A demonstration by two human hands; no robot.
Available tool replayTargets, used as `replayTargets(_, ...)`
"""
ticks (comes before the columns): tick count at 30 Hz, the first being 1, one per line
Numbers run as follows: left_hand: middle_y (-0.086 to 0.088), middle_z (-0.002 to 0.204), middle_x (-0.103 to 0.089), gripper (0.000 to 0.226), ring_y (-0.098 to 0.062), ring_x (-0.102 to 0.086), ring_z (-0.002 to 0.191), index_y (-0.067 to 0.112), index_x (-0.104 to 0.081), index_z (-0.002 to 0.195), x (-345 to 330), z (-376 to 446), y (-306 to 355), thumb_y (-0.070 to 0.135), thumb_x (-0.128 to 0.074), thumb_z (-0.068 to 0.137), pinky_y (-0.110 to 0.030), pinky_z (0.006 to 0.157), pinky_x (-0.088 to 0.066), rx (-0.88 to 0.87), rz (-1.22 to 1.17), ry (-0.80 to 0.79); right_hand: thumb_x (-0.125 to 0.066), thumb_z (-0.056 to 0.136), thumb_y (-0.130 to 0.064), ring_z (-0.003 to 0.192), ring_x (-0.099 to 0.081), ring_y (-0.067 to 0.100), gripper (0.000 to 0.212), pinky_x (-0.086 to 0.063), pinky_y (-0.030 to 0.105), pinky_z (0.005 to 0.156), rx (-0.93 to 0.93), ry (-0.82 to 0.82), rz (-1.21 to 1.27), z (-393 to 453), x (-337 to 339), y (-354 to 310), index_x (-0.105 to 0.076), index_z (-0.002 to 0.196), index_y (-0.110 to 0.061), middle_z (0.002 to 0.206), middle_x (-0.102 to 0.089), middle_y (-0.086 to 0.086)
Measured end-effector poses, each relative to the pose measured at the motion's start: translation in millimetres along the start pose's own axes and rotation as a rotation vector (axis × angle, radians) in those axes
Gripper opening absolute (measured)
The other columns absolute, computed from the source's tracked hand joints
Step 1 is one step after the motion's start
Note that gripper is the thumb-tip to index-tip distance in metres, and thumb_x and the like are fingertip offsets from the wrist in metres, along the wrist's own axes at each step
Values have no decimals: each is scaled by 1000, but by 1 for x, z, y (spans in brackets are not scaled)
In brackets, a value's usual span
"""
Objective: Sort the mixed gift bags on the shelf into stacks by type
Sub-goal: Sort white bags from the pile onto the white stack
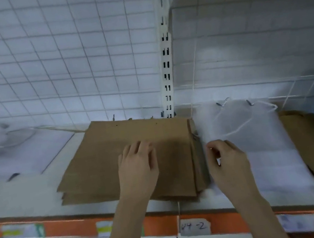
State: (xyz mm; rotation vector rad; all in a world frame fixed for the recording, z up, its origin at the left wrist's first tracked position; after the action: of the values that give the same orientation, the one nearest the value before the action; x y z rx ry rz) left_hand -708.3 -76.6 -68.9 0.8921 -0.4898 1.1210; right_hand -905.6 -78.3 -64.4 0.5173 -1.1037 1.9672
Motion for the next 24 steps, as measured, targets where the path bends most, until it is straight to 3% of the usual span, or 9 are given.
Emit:
replayTargets(4,-5,81,-66,35,-30,-59,72,12,-65,88,54,-23,-105,28,-33,87,-37,64,-47,61,49,44,-59,88,-10,58,-52,13,8,-32,9,53,41,-19,76,-25,-59,-92,-66,92,-9,72,-63,4)
replayTargets(9,-8,72,-67,24,-34,-60,64,8,-65,84,133,-64,-245,20,-45,84,-39,56,-51,251,65,60,-57,89,-11,65,-58,15,9,-45,27,57,113,-151,200,-64,-148,-212,-66,92,-10,76,-63,2)
replayTargets(12,-10,73,-64,13,-34,-58,66,9,-64,85,174,-86,-310,12,-52,88,-37,57,-47,413,72,27,-56,88,-14,68,-59,16,11,-47,30,61,128,-210,264,-77,-188,-267,-66,92,-11,80,-64,3)
replayTargets(17,-8,75,-66,10,-29,-58,67,8,-65,86,205,-101,-376,8,-56,88,-31,56,-42,525,80,64,-56,89,-14,71,-58,14,10,-41,23,64,148,-311,239,-78,-237,-321,-64,93,-11,83,-64,2)
replayTargets(24,-5,76,-63,10,-21,-51,63,8,-64,87,208,-72,-418,10,-54,89,-25,52,-34,549,84,89,-55,90,-19,96,-60,20,20,-47,30,83,128,-424,192,-33,-293,-346,-62,107,-10,104,-63,5)
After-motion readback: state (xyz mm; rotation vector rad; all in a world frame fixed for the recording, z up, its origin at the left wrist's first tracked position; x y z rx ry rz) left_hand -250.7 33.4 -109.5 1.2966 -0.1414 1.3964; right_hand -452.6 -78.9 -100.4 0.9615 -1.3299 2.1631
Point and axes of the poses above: each hand's wrist, its own z-axis towards the middle knuckle, its own x-axis out of the back of the hand, y = z × x, the point moved 3 cm from there along z, towards the middle knuckle
